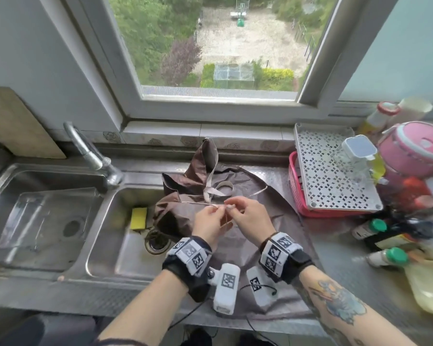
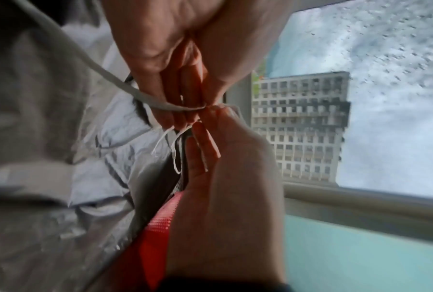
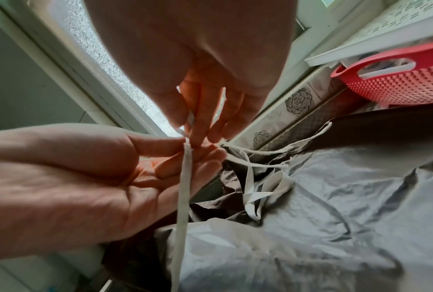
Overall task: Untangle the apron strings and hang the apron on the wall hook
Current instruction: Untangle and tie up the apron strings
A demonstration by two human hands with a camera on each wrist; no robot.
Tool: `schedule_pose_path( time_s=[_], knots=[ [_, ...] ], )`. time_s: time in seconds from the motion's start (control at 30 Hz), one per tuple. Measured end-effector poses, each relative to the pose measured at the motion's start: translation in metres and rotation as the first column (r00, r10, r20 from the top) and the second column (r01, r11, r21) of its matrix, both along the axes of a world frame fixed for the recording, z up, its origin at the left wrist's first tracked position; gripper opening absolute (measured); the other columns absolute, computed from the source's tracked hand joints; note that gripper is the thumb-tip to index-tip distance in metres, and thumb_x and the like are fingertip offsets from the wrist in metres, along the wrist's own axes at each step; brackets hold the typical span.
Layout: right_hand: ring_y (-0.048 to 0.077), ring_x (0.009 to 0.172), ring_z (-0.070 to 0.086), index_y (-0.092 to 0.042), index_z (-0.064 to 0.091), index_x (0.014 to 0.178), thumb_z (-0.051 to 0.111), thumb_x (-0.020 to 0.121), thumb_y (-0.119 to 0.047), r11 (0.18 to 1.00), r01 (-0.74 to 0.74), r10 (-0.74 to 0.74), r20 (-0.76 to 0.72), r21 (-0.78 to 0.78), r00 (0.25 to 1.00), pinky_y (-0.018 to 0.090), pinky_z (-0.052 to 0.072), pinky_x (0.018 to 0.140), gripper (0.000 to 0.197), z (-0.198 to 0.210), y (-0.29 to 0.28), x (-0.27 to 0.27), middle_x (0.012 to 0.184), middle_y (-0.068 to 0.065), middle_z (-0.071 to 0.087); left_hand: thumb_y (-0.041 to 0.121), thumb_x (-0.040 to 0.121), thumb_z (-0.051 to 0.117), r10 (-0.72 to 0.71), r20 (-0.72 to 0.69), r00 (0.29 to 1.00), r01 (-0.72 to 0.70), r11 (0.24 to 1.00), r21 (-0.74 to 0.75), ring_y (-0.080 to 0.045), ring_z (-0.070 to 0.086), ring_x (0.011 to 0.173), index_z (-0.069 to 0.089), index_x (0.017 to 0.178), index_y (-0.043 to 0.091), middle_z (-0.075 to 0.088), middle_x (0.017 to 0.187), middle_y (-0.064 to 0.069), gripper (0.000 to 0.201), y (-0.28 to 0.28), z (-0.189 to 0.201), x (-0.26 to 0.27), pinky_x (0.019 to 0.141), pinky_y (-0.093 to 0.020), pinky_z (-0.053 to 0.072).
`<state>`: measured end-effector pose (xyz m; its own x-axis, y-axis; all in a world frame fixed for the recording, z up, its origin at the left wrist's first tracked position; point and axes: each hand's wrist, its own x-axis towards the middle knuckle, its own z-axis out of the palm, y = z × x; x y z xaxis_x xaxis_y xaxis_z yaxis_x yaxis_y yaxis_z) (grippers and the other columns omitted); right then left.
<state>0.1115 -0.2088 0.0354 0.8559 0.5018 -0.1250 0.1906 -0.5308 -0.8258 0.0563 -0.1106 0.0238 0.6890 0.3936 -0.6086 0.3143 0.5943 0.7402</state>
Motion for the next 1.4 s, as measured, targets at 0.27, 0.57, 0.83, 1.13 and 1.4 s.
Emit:
schedule_pose_path(
  time_s=[0.27, 0.57, 0.83, 1.13, 1.4],
  knots=[
    [0.006, 0.079, 0.069, -0.024, 0.063, 0.118, 0.069, 0.080, -0.010, 0.991, -0.035, 0.047, -0.095, 0.129, 0.994, 0.025, 0.057, 0.077, 0.041, -0.025, 0.000, -0.017, 0.104, -0.008, 0.070, 0.010, 0.093, 0.052, 0.118, 0.057, 0.991, -0.094, 0.945, -0.314, -0.017, 0.069, 0.070, 0.065, 0.102, 0.004, 0.070, 0.085, -0.010, 0.016, 0.013, -0.015, -0.009, 0.061, -0.028, 0.055],
    [0.030, 0.061, 0.067, -0.014, 0.072, 0.107, 0.059, 0.086, 0.002, 0.993, 0.040, -0.017, -0.197, 0.112, 0.980, 0.023, 0.052, 0.040, 0.029, -0.026, -0.009, 0.007, 0.082, -0.002, 0.072, 0.019, 0.086, 0.054, -0.171, -0.417, 0.893, 0.450, 0.396, 0.800, -0.023, 0.058, 0.083, 0.058, 0.077, 0.014, 0.064, 0.082, -0.004, 0.011, 0.038, 0.004, -0.008, 0.079, -0.031, 0.043],
    [0.020, 0.046, 0.063, -0.020, 0.052, 0.136, 0.063, 0.083, 0.002, 0.975, -0.216, 0.222, -0.153, 0.059, 0.963, 0.025, 0.051, 0.045, 0.059, -0.013, -0.018, 0.017, 0.125, -0.016, 0.057, 0.017, 0.082, 0.066, -0.675, -0.274, 0.685, 0.542, 0.220, 0.811, -0.012, 0.056, 0.114, 0.051, 0.133, 0.024, 0.062, 0.125, -0.002, 0.054, 0.045, -0.008, 0.023, 0.103, -0.030, 0.043],
    [0.015, 0.053, 0.068, -0.026, 0.050, 0.131, 0.068, 0.083, -0.006, 0.995, -0.094, 0.091, -0.099, -0.023, 0.991, 0.023, 0.054, 0.049, 0.055, -0.024, -0.027, 0.028, 0.086, -0.005, 0.073, 0.022, 0.090, 0.059, -0.492, -0.235, 0.838, 0.369, 0.194, 0.909, -0.013, 0.060, 0.069, 0.072, 0.087, 0.012, 0.071, 0.077, -0.001, 0.017, 0.067, 0.014, 0.033, 0.063, -0.010, 0.041],
    [0.009, 0.056, 0.054, -0.022, 0.071, 0.074, 0.065, 0.084, -0.047, 0.838, -0.358, 0.284, -0.232, -0.412, 0.930, 0.021, 0.042, 0.053, 0.027, 0.004, -0.038, 0.081, 0.066, -0.007, 0.065, 0.019, 0.081, 0.058, -0.544, -0.356, 0.760, 0.594, 0.358, 0.721, -0.008, 0.056, 0.053, 0.069, 0.086, 0.028, 0.065, 0.068, 0.006, 0.015, 0.086, 0.036, 0.031, 0.049, -0.022, 0.046]
  ],
)
